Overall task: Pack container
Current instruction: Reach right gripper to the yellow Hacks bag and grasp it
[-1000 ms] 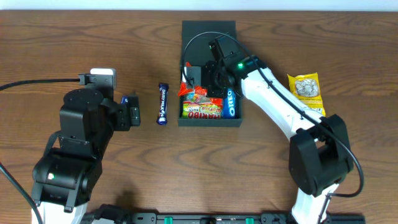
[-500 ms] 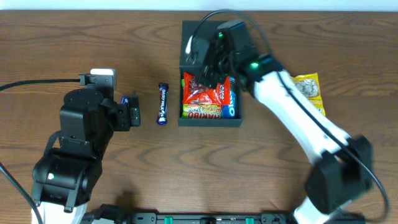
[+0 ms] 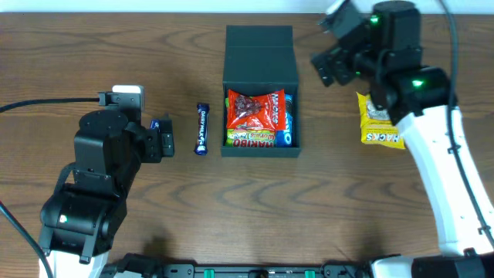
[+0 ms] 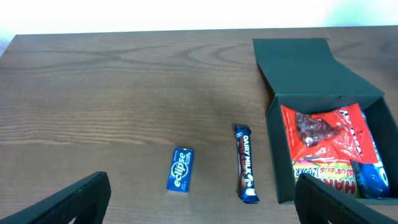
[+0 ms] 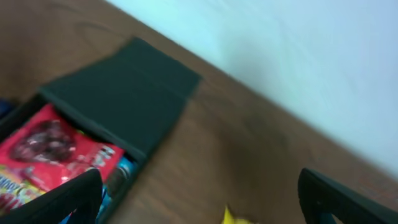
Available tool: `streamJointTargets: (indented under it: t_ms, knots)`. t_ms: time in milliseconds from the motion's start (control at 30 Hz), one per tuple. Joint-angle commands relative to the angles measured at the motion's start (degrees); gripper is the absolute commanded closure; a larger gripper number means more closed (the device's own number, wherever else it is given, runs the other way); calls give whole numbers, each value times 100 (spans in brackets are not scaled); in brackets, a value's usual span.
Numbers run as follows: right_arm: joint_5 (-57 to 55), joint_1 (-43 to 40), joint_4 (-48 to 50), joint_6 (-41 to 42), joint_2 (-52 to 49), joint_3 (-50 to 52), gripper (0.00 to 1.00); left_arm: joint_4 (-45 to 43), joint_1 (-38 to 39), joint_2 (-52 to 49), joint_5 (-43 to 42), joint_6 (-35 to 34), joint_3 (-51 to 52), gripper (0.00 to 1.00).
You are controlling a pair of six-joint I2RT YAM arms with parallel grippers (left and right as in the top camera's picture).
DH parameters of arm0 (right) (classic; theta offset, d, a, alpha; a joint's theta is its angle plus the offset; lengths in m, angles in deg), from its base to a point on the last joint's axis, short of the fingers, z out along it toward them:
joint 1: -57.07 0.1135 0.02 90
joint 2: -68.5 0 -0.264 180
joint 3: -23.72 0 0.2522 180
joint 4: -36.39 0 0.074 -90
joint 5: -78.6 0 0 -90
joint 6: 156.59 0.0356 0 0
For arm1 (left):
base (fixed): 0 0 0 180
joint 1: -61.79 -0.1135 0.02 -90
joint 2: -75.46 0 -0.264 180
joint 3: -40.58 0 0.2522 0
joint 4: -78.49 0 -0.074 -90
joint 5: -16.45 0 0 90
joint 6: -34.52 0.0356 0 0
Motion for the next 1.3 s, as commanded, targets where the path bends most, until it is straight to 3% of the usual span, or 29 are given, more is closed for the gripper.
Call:
streamJointTargets:
  t_ms: [0, 167, 467, 600, 967, 1067, 1133, 1267]
  knots:
    - [-210, -496, -205, 1353, -155, 13, 1, 9, -13, 11, -184, 31, -79, 5]
    - [-205, -1132, -638, 2011, -472, 20, 1, 9, -13, 11, -295, 31, -79, 5]
    - [-387, -1558, -916, 2017, -1572, 22, 1, 2, -13, 11, -295, 35, -79, 5]
    - [-448, -1567, -863, 2162, -2223, 22, 8, 7, -13, 11, -295, 35, -79, 5]
    - [-444, -1582, -706, 2319, -3261, 22, 17, 7, -13, 11, -295, 35, -79, 5]
    - [-450, -1582, -713, 2389, -3467, 24, 30, 7, -13, 11, -295, 35, -79, 5]
    - [-444, -1580, -715, 2474, -3571, 24, 48, 2, -13, 11, -293, 35, -79, 5]
    - [-442, -1580, -713, 2498, -3595, 24, 75, 0, -13, 11, -293, 35, -79, 5]
